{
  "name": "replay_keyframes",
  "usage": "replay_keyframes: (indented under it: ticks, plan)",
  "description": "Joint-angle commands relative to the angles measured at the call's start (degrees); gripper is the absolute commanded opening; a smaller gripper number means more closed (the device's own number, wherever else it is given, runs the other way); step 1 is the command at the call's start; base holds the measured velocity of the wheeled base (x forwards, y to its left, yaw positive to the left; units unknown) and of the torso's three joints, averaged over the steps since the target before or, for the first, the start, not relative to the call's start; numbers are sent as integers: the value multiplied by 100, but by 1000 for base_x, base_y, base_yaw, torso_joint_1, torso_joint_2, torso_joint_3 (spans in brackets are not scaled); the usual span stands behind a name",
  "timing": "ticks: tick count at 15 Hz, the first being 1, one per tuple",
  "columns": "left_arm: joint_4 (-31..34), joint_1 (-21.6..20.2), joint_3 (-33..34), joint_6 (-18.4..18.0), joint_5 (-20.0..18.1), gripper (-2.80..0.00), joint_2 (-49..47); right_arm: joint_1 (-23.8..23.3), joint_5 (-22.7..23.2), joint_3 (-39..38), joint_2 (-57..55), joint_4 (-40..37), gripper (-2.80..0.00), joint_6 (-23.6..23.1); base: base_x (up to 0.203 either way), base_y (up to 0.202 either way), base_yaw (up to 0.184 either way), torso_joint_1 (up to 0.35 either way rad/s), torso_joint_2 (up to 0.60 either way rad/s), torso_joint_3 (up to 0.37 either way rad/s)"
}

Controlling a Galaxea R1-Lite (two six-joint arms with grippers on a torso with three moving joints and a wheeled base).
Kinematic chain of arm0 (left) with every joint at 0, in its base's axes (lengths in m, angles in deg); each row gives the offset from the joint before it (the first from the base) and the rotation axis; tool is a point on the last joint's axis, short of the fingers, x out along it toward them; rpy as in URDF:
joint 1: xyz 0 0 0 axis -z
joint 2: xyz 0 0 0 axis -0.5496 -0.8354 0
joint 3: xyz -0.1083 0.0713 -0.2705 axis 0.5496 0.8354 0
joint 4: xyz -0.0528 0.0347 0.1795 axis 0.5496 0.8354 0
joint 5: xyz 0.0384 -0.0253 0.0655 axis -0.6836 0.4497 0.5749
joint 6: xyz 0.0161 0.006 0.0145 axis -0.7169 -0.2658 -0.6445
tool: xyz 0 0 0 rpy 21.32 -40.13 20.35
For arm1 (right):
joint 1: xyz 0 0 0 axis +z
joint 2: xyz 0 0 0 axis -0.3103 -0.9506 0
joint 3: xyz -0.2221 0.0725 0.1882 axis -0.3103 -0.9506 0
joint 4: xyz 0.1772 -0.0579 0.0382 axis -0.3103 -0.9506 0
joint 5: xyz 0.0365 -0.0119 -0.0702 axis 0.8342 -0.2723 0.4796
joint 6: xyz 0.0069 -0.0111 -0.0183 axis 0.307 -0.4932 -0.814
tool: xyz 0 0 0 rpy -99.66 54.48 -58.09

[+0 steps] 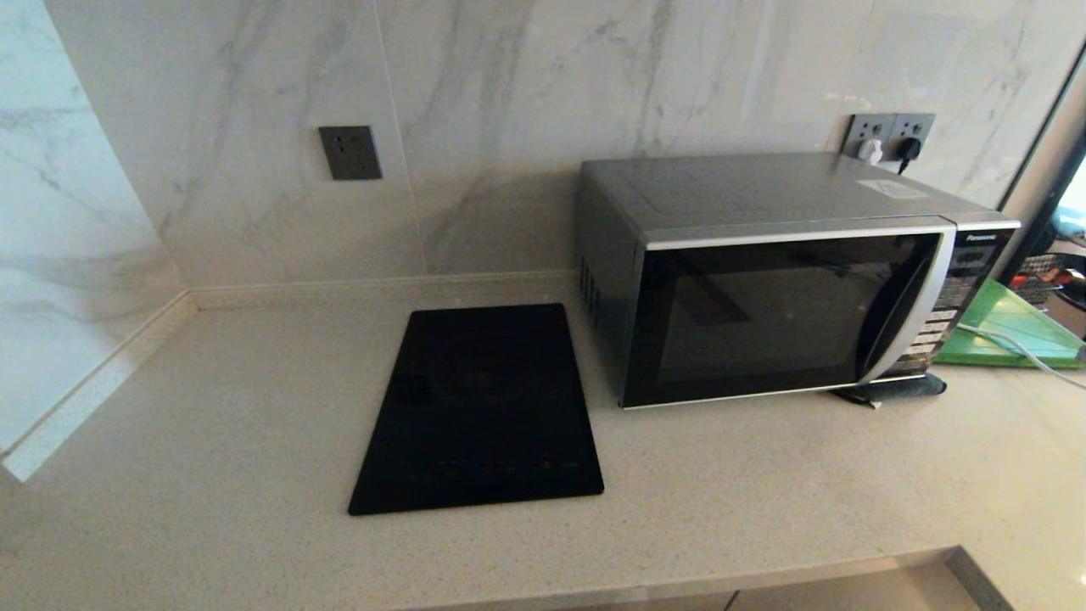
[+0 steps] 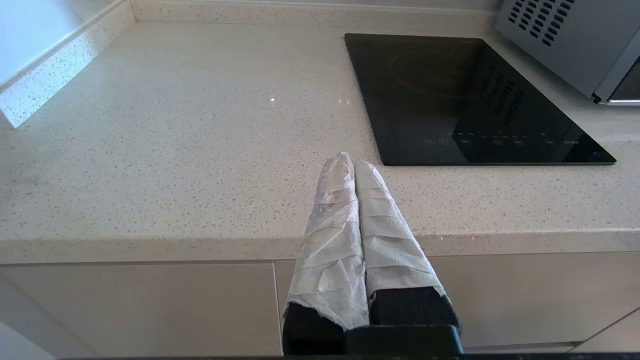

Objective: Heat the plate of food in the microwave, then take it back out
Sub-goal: Open the microwave oven

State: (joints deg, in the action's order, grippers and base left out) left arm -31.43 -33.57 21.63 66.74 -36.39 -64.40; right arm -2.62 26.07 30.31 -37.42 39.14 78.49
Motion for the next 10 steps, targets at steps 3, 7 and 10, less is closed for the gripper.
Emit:
replay_keyframes:
  ticks: [3, 7, 10]
  plan:
    - [-4, -3, 0, 5, 2, -280, -8, 1151, -1388, -646, 1935, -105, -280, -465, 0, 0, 0, 0, 0, 0]
    - [-4, -3, 0, 5, 2, -280, -9, 1526, -1887, -895, 3090, -116, -280, -601, 0, 0, 0, 0, 0, 0]
    - [-4, -3, 0, 5, 2, -280, -9, 1833, -1930, -1041, 3925, -112, -280, -645, 0, 0, 0, 0, 0, 0]
